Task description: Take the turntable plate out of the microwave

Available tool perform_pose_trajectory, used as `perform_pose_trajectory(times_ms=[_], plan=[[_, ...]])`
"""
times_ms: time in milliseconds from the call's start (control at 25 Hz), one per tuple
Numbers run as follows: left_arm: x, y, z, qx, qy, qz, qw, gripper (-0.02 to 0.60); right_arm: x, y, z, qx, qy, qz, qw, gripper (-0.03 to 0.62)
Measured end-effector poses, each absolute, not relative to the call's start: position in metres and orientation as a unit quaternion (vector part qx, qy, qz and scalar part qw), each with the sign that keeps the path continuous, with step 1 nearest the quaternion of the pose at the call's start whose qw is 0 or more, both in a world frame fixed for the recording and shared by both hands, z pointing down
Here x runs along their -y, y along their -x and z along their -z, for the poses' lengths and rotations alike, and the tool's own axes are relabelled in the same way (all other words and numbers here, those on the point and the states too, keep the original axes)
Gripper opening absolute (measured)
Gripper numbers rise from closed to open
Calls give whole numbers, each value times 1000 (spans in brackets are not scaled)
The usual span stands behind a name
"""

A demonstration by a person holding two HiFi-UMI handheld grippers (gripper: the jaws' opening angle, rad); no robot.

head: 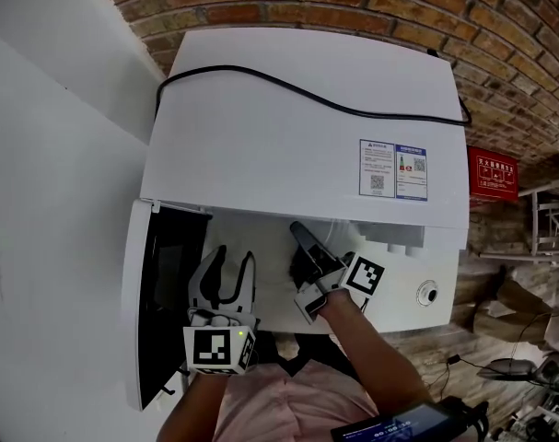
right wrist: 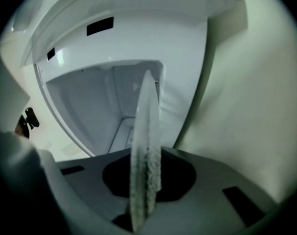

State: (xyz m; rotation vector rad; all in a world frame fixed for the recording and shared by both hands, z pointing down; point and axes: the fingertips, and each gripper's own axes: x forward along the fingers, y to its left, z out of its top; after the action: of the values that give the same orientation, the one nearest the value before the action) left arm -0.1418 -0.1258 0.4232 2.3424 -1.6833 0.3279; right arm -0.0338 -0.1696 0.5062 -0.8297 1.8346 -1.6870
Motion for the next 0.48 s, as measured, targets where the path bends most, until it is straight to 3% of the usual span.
perform_pose_trajectory(times_ms=[480], plan=[[107,140,-433,585,-793,-108,131,179,153,26,-507,-671,291,632,256,28]])
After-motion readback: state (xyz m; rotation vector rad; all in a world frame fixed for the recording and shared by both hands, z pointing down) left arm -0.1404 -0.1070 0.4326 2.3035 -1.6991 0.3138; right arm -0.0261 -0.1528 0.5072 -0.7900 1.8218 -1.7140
